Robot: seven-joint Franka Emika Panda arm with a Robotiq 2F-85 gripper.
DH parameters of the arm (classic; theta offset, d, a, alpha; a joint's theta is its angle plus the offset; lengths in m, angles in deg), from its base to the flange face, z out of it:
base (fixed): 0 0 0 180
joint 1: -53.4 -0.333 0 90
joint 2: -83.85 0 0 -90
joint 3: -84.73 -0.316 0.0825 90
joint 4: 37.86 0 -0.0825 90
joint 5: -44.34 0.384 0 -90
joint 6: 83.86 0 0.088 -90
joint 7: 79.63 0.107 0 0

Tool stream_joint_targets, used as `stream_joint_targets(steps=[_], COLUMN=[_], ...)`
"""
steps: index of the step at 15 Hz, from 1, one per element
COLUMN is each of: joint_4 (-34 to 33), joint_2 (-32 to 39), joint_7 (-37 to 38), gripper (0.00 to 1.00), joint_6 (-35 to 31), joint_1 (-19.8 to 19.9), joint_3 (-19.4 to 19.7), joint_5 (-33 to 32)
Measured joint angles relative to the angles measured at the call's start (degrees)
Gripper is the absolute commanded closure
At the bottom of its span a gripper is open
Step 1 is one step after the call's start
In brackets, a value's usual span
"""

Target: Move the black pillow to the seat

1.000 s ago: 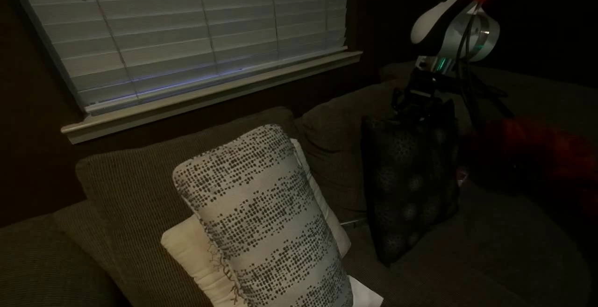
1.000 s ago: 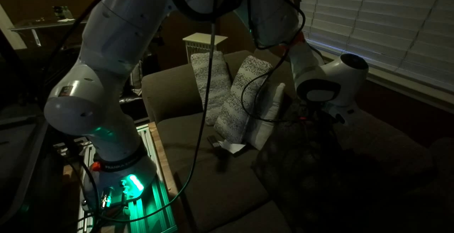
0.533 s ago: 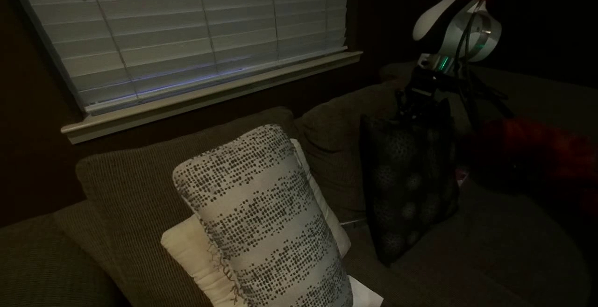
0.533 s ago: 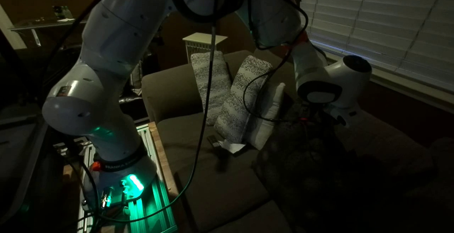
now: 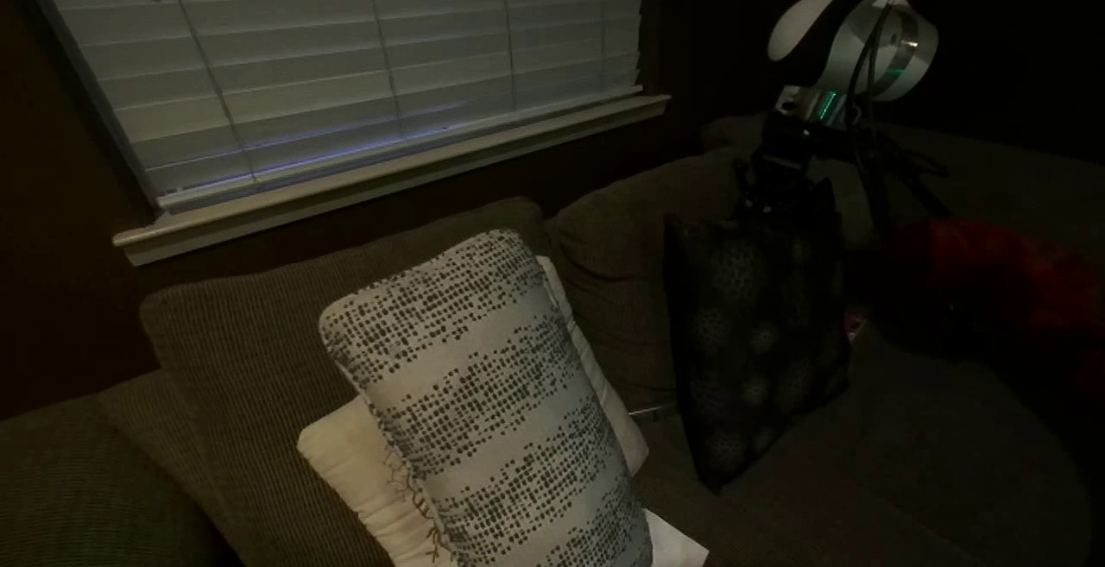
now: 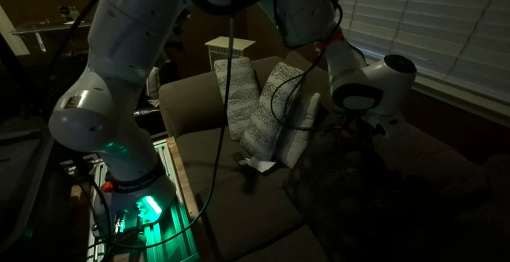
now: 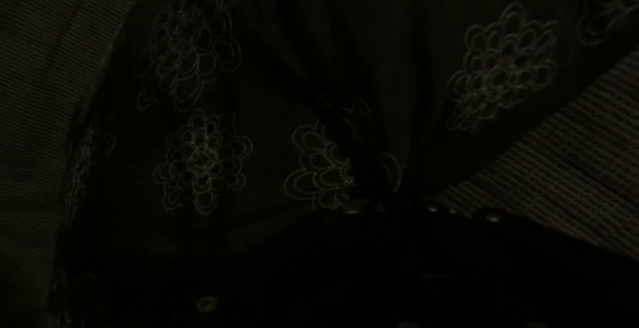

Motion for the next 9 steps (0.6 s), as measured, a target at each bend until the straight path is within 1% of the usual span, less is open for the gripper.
stream_joint_targets(steps=[3, 7, 9], joint_4=[3.5, 9.1, 11.4], joint_2=[-3.4, -8.7, -11.1], joint_7=[1.6, 5.4, 6.5], gripper=[0.99, 0.99, 0.99], joint_6=[0.7, 2.2, 2.6], joint_1=[-1.8, -5.1, -5.8], joint_3=[0.9, 2.8, 2.9], joint_5=[-0.3, -1.3, -1.2])
